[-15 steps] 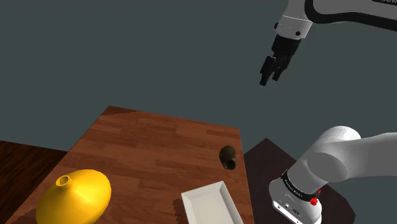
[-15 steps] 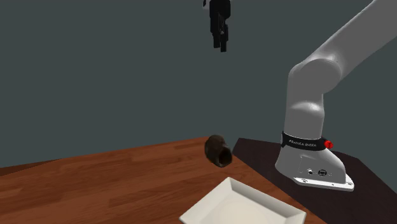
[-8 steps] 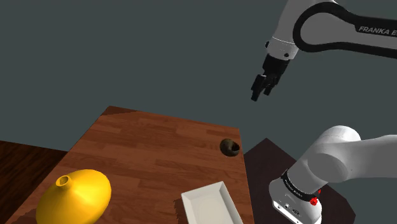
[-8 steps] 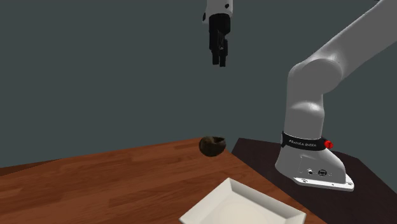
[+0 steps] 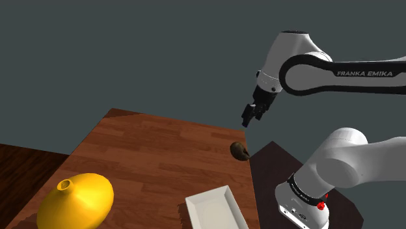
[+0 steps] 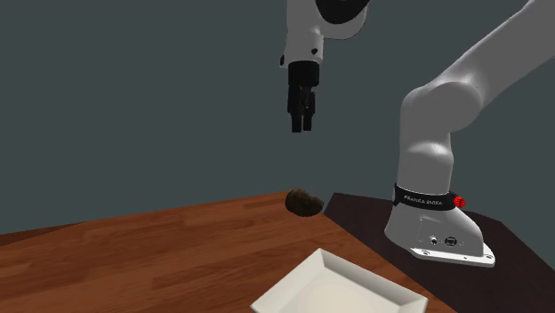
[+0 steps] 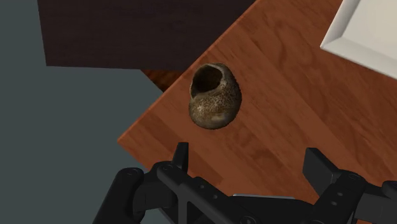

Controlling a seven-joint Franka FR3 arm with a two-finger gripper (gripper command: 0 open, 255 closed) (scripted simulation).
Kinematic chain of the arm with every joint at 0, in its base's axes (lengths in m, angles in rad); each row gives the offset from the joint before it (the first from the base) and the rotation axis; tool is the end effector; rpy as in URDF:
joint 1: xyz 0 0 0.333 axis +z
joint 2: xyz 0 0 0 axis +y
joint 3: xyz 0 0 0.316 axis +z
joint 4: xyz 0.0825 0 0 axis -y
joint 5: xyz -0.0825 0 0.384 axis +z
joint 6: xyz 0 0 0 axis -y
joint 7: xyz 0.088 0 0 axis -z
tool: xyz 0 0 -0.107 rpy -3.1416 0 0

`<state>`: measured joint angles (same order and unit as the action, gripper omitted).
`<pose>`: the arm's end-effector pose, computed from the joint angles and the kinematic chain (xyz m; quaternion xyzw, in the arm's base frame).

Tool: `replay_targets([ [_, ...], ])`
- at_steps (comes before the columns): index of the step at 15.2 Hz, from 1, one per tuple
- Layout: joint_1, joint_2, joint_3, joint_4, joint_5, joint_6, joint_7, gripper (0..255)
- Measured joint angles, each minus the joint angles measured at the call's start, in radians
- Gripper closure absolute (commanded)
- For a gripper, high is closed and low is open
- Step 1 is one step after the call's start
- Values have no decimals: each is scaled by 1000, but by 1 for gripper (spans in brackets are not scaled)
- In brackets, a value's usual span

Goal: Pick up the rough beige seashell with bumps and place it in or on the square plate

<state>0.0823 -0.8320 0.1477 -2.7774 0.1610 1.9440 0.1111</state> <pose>0.2893 0.0755 0.4333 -0.9998 -0.0058 0.0048 0.0199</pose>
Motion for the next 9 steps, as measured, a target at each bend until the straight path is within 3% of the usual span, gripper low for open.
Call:
replay_targets([
  [6,57,87,69,-137,83,246,40,0],
  [9,92,190,111,-183,133,405,60,0],
])
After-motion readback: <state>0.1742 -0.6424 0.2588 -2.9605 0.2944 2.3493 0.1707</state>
